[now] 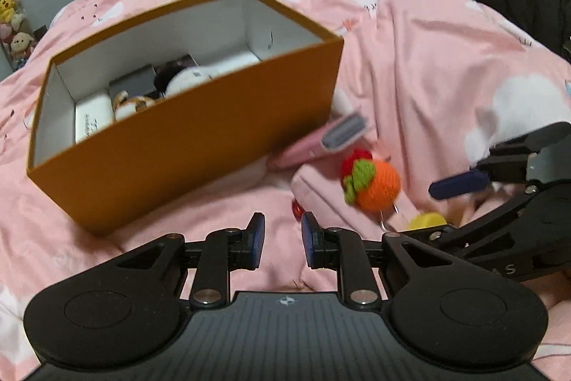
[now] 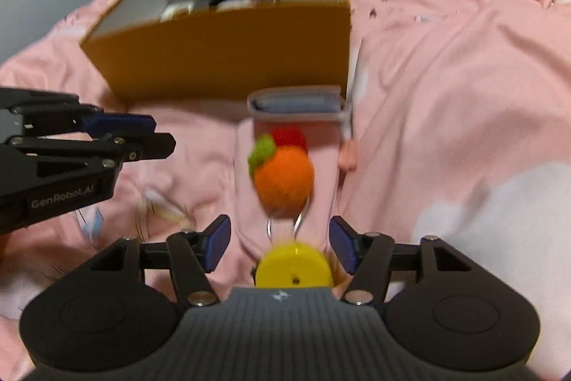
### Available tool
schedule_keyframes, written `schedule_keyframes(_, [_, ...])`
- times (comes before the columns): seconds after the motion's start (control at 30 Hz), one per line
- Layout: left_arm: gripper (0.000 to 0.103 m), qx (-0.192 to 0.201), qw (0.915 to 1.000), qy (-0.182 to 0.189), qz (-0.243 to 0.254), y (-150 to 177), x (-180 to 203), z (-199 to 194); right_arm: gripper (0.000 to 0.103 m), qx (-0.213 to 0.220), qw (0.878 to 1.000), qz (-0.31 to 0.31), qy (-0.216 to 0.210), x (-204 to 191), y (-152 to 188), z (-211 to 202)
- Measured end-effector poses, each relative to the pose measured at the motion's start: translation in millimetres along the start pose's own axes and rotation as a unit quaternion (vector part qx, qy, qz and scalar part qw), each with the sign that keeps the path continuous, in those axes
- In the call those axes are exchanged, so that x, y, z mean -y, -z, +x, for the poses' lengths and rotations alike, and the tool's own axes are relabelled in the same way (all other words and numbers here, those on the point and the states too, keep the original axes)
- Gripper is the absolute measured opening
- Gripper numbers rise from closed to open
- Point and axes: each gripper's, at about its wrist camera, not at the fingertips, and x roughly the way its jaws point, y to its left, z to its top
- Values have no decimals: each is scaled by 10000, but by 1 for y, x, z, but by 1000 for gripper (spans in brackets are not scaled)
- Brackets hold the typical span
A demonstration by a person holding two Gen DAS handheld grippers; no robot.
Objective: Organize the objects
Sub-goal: 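Withdraw both tools from box toward pink pouch and orange knitted fruit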
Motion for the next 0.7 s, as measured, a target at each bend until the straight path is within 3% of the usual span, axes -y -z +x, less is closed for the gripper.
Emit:
schedule_keyframes(0.1, [24,-48,9999,-18,-112,5,-1,2,75,-73,10000,-46,10,0,1,9])
schedule_keyframes(0.27, [24,-82,9995,-25,-302,9,-8,0,74,-286,9996,-10,30,-1,-1,30])
schedule_keyframes(0.37, [24,-63,9994,-11,-329,10,-9,0,69,-349,9994,-43,-34,-2,-1,35])
schedule_keyframes(0.57, [24,84,9988,66,-488,9,-17,-7,63,-99,9996,-248,38,-12,0,22])
schedule_keyframes(0.7, [24,138,9982,193,-549,10,-23,-15,62,202,9983,-506,-225,-25,-2,5])
